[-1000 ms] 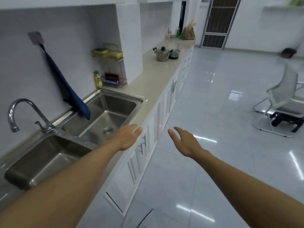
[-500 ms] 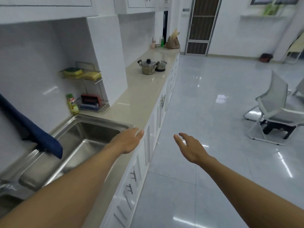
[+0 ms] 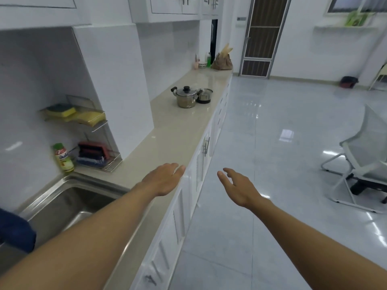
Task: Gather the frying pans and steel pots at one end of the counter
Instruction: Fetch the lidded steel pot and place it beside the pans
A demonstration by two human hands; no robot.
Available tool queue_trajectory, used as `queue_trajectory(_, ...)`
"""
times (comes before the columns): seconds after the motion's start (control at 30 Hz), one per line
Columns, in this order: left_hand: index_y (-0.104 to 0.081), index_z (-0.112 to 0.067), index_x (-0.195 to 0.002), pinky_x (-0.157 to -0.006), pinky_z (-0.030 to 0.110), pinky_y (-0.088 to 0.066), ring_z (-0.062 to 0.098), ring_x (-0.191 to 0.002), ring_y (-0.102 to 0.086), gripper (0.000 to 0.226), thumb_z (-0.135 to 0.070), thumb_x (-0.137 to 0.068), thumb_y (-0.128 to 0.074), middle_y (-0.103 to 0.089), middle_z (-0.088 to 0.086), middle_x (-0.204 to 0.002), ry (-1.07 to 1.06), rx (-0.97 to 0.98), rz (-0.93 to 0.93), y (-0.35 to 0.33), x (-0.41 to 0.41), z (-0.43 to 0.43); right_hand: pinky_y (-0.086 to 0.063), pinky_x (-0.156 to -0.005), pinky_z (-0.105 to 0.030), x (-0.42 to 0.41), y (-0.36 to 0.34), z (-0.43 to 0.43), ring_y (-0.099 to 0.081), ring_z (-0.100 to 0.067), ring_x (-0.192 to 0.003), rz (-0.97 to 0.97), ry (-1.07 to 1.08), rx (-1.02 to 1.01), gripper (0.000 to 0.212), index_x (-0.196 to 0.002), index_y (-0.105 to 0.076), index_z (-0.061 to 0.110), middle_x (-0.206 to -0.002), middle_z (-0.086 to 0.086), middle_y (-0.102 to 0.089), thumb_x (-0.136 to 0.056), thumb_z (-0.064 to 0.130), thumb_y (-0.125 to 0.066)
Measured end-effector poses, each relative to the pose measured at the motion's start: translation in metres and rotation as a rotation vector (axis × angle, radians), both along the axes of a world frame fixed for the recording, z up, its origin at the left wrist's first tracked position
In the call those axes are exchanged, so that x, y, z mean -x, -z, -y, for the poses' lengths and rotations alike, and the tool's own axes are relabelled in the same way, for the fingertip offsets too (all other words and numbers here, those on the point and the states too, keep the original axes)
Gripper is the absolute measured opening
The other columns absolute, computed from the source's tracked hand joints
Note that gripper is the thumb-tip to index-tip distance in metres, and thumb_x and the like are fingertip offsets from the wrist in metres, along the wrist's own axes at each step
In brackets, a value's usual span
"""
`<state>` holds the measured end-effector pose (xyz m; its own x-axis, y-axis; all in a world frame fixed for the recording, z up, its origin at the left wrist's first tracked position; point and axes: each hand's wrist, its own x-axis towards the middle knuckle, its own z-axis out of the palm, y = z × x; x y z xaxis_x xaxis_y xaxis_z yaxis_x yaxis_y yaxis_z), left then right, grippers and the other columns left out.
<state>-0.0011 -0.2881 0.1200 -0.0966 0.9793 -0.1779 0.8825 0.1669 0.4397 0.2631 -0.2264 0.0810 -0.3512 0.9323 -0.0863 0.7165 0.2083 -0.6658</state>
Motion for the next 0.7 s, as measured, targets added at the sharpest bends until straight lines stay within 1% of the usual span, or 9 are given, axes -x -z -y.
queue_trajectory(0.1, -0.053, -0.022, -0.133, -0.106, 0.048, -0.04, 0.025, -0.126, -0.051, 0.063, -0.059, -0.1, -0.016, -0.055, 0.003, -0.14, -0.002, 0.006, -0.039, -0.004, -0.004, -0.054, -0.038, -0.116, -0.043, -0.004, -0.003, -0.059, -0.047, -0.026, -0.141, 0.006, -0.026, 0.017, 0.076, -0.155, -0.039, 0.023, -0.154, -0.007, -0.049, -0.097, 0.072, -0.031)
queue_trajectory(0.27, -0.051, -0.019, -0.136, -0.106, 0.049, -0.04, 0.028, -0.127, -0.051, 0.064, -0.059, -0.101, -0.016, -0.054, 0.006, -0.143, -0.041, -0.013, -0.081, -0.011, -0.007, -0.138, -0.037, -0.117, -0.046, -0.007, -0.007, -0.149, -0.046, -0.025, -0.141, 0.02, -0.055, 0.0, 0.077, -0.155, -0.038, 0.021, -0.155, -0.006, -0.049, -0.098, 0.072, -0.028)
queue_trajectory(0.37, -0.052, -0.016, -0.131, -0.104, 0.05, -0.041, 0.029, -0.123, -0.052, 0.064, -0.059, -0.101, -0.016, -0.056, 0.009, -0.138, -0.065, -0.002, -0.085, -0.01, -0.005, -0.178, -0.037, -0.117, -0.046, -0.007, -0.002, -0.192, -0.045, -0.025, -0.143, 0.033, -0.086, 0.007, 0.079, -0.156, -0.038, 0.022, -0.156, -0.005, -0.047, -0.096, 0.073, -0.027)
queue_trajectory(0.47, -0.048, -0.02, -0.141, -0.108, 0.049, -0.038, 0.028, -0.13, -0.048, 0.065, -0.06, -0.101, -0.017, -0.051, 0.007, -0.145, -0.086, 0.002, -0.078, -0.008, 0.003, -0.22, -0.036, -0.118, -0.046, -0.004, -0.001, -0.239, -0.044, -0.025, -0.143, 0.04, -0.083, 0.011, 0.082, -0.156, -0.037, 0.023, -0.157, -0.005, -0.047, -0.095, 0.076, -0.026)
queue_trajectory(0.57, -0.048, -0.022, -0.14, -0.107, 0.048, -0.039, 0.028, -0.129, -0.049, 0.064, -0.061, -0.1, -0.018, -0.051, 0.007, -0.144, -0.09, 0.003, -0.087, -0.005, 0.015, -0.265, -0.036, -0.118, -0.046, 0.006, 0.001, -0.287, -0.044, -0.024, -0.143, 0.037, -0.085, 0.003, 0.084, -0.156, -0.037, 0.023, -0.158, -0.004, -0.046, -0.093, 0.077, -0.025)
queue_trajectory(0.7, -0.046, -0.023, -0.144, -0.11, 0.047, -0.036, 0.027, -0.134, -0.046, 0.064, -0.061, -0.1, -0.018, -0.048, 0.006, -0.149, -0.093, -0.007, -0.08, -0.004, 0.037, -0.333, -0.035, -0.119, -0.045, 0.021, 0.005, -0.351, -0.043, -0.024, -0.144, 0.04, -0.072, -0.006, 0.089, -0.156, -0.036, 0.023, -0.159, -0.003, -0.045, -0.09, 0.08, -0.022)
